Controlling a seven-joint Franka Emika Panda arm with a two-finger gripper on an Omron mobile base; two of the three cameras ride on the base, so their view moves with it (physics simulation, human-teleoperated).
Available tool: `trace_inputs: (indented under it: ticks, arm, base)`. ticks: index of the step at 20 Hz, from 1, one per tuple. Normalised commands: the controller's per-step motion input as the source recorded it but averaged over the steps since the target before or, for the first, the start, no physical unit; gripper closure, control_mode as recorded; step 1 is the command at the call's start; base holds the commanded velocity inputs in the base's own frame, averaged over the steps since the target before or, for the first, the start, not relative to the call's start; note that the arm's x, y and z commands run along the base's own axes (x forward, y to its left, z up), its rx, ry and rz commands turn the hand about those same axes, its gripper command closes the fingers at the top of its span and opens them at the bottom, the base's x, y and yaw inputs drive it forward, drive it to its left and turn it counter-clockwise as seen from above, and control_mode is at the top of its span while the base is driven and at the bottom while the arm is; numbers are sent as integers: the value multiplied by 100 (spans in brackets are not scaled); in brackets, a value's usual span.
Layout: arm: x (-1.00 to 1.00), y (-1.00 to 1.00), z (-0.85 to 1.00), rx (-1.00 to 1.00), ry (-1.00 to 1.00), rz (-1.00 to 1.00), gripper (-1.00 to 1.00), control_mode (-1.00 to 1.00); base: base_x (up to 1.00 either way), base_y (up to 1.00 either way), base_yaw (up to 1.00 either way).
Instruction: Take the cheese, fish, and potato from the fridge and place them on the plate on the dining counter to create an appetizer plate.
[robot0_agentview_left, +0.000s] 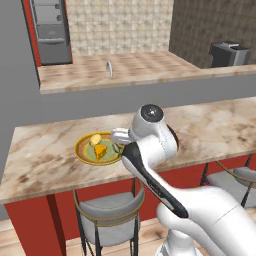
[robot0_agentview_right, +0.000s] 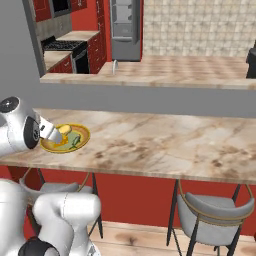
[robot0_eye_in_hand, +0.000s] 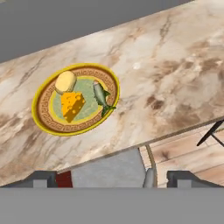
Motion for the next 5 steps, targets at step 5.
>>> trace_inputs:
  ticks: [5]
  arm:
    - [-50,-76,22,0,0,-1,-100,-100]
  base:
    - [0,0,0]
